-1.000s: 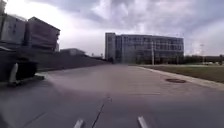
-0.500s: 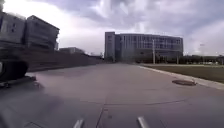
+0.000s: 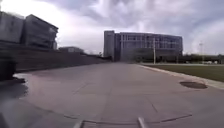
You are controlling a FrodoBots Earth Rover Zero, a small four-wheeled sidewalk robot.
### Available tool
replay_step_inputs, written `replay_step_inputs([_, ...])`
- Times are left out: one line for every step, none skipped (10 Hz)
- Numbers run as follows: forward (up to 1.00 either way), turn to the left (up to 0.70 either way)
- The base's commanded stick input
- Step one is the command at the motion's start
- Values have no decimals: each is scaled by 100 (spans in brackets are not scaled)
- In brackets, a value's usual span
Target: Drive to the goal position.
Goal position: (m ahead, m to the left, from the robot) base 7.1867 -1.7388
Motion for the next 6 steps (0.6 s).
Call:
replay_step_inputs([100,-27])
replay_step_inputs([100,-27])
replay_step_inputs([100,0])
replay_step_inputs([100,0])
replay_step_inputs([100,0])
replay_step_inputs([100,0])
